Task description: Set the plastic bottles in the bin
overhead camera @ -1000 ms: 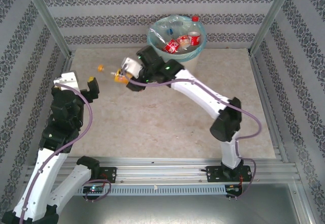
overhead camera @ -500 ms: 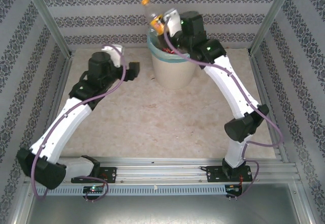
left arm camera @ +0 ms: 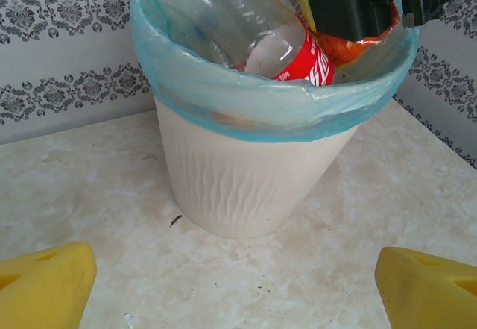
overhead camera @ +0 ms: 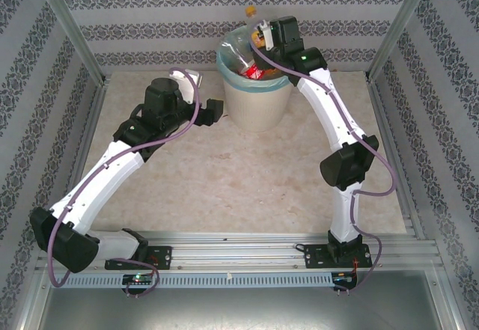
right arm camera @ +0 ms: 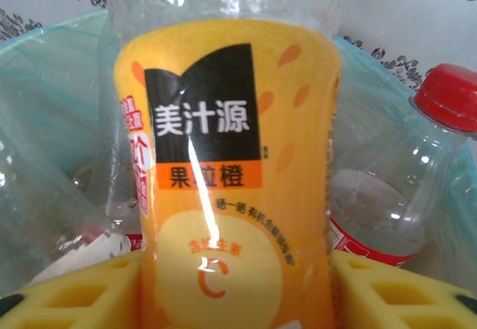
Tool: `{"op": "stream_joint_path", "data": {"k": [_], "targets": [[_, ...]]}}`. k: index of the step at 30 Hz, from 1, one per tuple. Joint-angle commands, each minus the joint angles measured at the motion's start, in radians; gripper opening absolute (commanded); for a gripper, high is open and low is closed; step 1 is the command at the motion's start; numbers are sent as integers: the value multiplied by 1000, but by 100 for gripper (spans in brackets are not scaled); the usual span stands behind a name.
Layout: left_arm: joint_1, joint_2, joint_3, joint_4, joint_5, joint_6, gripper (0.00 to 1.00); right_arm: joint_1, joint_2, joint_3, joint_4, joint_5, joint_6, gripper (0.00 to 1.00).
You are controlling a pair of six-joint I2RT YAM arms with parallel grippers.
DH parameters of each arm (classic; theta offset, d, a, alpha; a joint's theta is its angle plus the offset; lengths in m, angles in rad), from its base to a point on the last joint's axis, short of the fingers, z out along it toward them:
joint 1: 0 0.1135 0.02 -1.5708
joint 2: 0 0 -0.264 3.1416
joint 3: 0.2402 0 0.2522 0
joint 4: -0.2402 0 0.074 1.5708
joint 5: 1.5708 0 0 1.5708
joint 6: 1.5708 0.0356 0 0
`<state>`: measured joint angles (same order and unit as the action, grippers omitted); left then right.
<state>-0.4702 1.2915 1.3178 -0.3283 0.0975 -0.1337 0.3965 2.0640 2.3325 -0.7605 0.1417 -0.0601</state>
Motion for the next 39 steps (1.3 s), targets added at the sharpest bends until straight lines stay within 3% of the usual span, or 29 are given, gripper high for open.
{"op": "stream_joint_path", "data": {"k": [1, 4, 11, 16, 24, 27, 32, 39], "targets": [[-4, -20, -17, 18, 4, 17, 97, 6, -39, 19, -24, 12, 16, 71], [-4, -20, -24, 19, 4, 17, 97, 20, -60, 52, -18, 34, 2, 81], [-4, -41, -69, 41, -20, 34, 98, 28, -17, 214, -33, 70, -30, 87], [-4, -37, -79, 48, -33, 25, 99, 46, 45, 278, -74, -27, -34, 63], [3, -65, -76, 9, -133, 29, 98, 182, -47, 111, 96, -187, -95, 64], [16, -87, -95, 22, -163, 34, 98, 227, 7, 191, 86, -167, -139, 65], [36, -107, -116, 30, -177, 30, 98, 276, 188, 503, -13, -47, -182, 59], [44, -104, -124, 32, -168, 27, 98, 273, 237, 489, 47, -35, -208, 47]]}}
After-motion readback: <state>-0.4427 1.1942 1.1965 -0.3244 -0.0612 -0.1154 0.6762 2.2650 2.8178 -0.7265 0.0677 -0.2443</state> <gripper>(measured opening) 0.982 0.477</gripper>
